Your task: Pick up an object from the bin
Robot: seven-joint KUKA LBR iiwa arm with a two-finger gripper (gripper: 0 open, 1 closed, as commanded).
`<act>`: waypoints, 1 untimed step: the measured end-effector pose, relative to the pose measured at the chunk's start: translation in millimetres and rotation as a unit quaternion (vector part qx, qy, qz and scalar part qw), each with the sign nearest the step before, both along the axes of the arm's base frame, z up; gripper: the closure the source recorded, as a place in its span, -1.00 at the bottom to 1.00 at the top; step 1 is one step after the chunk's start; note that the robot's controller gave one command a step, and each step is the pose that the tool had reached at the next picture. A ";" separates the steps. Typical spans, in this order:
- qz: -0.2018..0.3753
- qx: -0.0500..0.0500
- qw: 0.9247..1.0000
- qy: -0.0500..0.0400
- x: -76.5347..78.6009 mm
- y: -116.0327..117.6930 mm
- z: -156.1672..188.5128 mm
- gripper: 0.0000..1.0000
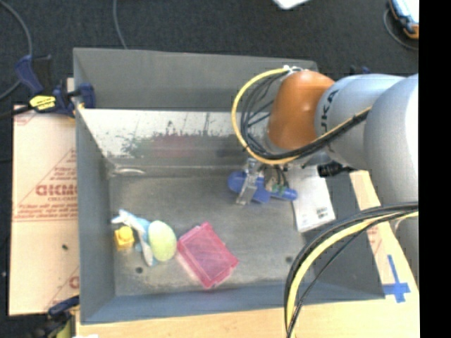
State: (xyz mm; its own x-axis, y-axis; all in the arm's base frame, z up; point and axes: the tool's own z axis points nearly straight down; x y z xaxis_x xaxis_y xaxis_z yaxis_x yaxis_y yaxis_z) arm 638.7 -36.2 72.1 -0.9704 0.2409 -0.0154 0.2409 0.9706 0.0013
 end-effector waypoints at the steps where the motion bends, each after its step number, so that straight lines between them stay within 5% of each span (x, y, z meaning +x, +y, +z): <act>1: 0.000 0.000 1.000 0.000 0.0 0.0 0.0 1.00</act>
Offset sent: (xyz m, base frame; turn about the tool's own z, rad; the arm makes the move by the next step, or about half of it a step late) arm -0.0001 0.0000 0.1015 0.0000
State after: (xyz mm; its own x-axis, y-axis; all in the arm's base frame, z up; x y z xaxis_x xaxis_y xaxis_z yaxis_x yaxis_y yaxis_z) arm 638.7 -36.2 72.1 -0.9704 0.2409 -0.0153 0.2409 0.9706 0.0013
